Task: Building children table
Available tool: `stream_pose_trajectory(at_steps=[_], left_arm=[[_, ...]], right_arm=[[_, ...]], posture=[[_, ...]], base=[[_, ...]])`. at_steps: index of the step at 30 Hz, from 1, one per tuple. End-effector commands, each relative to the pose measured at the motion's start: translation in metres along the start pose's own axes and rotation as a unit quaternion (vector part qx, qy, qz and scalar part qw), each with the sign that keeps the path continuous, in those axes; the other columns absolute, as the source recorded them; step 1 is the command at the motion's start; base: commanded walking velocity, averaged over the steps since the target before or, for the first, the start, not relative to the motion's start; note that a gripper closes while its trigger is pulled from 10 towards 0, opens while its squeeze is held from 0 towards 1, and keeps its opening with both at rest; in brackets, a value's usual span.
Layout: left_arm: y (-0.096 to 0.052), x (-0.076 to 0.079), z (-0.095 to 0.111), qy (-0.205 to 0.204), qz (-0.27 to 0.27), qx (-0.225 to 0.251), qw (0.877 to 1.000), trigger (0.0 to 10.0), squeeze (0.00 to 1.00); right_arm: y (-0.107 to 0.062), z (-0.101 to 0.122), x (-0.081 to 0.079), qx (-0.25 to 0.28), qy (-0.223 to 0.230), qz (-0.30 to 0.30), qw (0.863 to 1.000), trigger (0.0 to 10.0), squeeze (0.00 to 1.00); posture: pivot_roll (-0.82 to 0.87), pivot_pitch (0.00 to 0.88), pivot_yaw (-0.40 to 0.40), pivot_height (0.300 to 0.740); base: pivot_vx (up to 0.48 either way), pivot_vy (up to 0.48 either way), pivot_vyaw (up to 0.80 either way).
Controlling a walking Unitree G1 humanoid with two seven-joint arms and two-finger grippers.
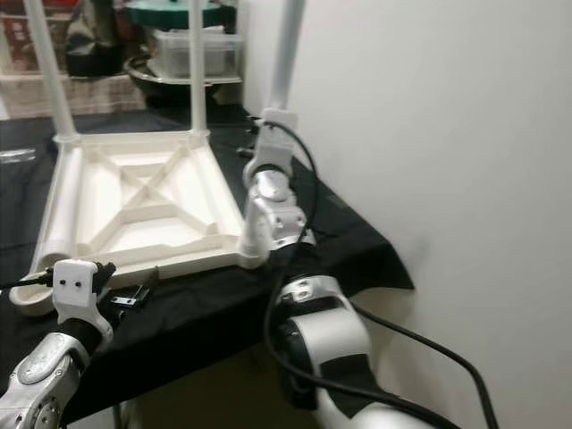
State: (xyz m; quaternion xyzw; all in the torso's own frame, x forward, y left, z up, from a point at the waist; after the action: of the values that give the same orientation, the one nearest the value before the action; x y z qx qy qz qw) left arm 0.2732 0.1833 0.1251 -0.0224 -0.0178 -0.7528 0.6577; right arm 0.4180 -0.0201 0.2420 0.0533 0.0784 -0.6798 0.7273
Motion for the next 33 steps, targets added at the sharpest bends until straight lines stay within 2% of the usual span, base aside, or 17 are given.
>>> stream_pose_trajectory(at_steps=[1,4,5,9,10,12,15,16,17,18,22,24,25,27,29,30,33], left_arm=[[-0.001,0.0,-0.001,0.006,-0.002,-0.006,1.0,10.0,0.0],[-0.002,-0.003,-0.001,0.007,0.001,-0.007,1.0,10.0,0.0],[-0.001,-0.002,-0.002,0.007,0.002,-0.007,1.0,10.0,0.0],[-0.001,-0.001,-0.003,0.005,0.0,-0.007,1.0,10.0,0.0],[0.0,0.0,-0.003,0.004,-0.002,-0.007,1.0,10.0,0.0],[0.0,0.001,-0.003,0.004,-0.003,-0.006,1.0,10.0,0.0],[0.001,-0.001,-0.002,0.004,-0.003,-0.005,1.0,10.0,0.0],[0.001,-0.001,-0.002,0.004,-0.003,-0.005,1.0,10.0,0.0],[0.001,-0.001,-0.002,0.004,-0.003,-0.005,1.0,10.0,0.0],[0.001,-0.001,-0.002,0.004,-0.003,-0.005,1.0,10.0,0.0],[0.002,0.0,-0.001,0.005,-0.006,-0.004,1.0,10.0,0.0],[0.002,0.0,-0.001,0.006,-0.006,-0.003,1.0,10.0,0.0],[0.002,0.0,-0.001,0.006,-0.006,-0.003,1.0,10.0,0.0],[0.002,0.0,-0.001,0.006,-0.006,-0.003,1.0,10.0,0.0],[0.002,-0.001,0.0,0.008,-0.005,-0.003,1.0,10.0,0.0],[0.002,-0.001,0.0,0.008,-0.005,-0.003,1.0,10.0,0.0],[0.002,-0.001,0.0,0.009,-0.005,-0.003,1.0,10.0,0.0]], right_arm=[[-0.007,-0.043,-0.016,-0.1,0.032,0.035,0.994,10.0,0.0],[-0.003,-0.034,-0.007,-0.083,0.034,0.046,0.995,10.0,0.0],[0.001,-0.023,0.01,-0.053,0.04,0.039,0.997,10.0,1.0],[0.002,-0.017,0.018,-0.044,0.04,0.038,0.997,10.0,1.0],[0.003,-0.008,0.024,-0.033,0.024,0.054,0.998,10.0,0.0],[0.004,0.002,0.028,-0.022,0.02,0.082,0.996,10.0,0.0],[0.0,0.02,0.028,0.017,0.001,0.227,0.974,10.0,0.0],[0.0,0.02,0.028,0.017,0.001,0.227,0.974,10.0,0.0],[-0.002,0.019,0.031,0.015,0.003,0.263,0.965,10.0,0.0],[-0.002,0.019,0.031,0.015,0.003,0.263,0.965,10.0,0.0],[-0.008,0.006,0.041,0.0,0.002,0.338,0.941,10.0,0.0],[-0.01,0.002,0.041,-0.004,-0.004,0.352,0.936,10.0,0.0],[-0.011,-0.004,0.04,-0.013,-0.011,0.362,0.932,5.9,0.0],[-0.011,-0.004,0.04,-0.013,-0.011,0.362,0.932,5.9,0.0],[-0.013,-0.013,0.038,-0.028,-0.017,0.383,0.923,1.6,0.0],[-0.014,-0.016,0.038,-0.035,-0.016,0.386,0.922,0.0,0.0],[-0.013,-0.017,0.039,-0.038,-0.013,0.389,0.92,0.0,0.0]], posture=[[0.09,0.0,-0.121,0.74],[0.09,0.0,-0.12,0.74],[0.08,0.0,-0.119,0.74],[0.08,0.0,-0.113,0.74],[0.08,0.0,-0.113,0.74],[0.08,0.0,-0.113,0.74],[0.07,0.0,-0.111,0.74],[0.07,0.0,-0.111,0.74],[0.07,0.0,-0.111,0.74],[0.07,0.0,-0.111,0.74],[0.08,0.0,-0.111,0.74],[0.08,0.0,-0.111,0.74],[0.09,0.0,-0.113,0.74],[0.09,0.0,-0.113,0.74],[0.09,0.0,-0.114,0.74],[0.09,0.0,-0.114,0.74],[0.09,0.0,-0.114,0.74]], base=[[0.0,0.0,0.0],[0.0,0.0,0.0],[0.0,0.0,0.0],[0.0,0.0,0.0],[0.0,0.0,0.0],[0.0,0.0,0.0],[0.0,0.0,0.0],[0.0,0.0,0.0],[0.0,0.0,0.0],[0.0,0.0,0.0],[0.0,0.0,0.0],[0.0,0.0,0.0],[0.0,0.0,0.0],[0.0,0.0,0.0],[0.0,0.0,0.0],[0.0,0.0,0.0],[0.0,0.0,0.0]])
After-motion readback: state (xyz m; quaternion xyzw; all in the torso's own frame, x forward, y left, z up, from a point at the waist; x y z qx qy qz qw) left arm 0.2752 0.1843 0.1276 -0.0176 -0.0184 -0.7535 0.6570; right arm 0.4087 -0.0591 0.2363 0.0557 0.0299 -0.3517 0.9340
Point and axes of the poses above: a point about 5 cm out from each wrist's last joint towards the gripper, its own y axis pointing out of the wrist towards the gripper, its own z axis along the axis of the wrist's last joint, x = y × z, the point moved 2 cm from there along y, pointing out of the wrist towards the gripper, and after that the axes turned 1 degree about y, right-handed, at the moved point
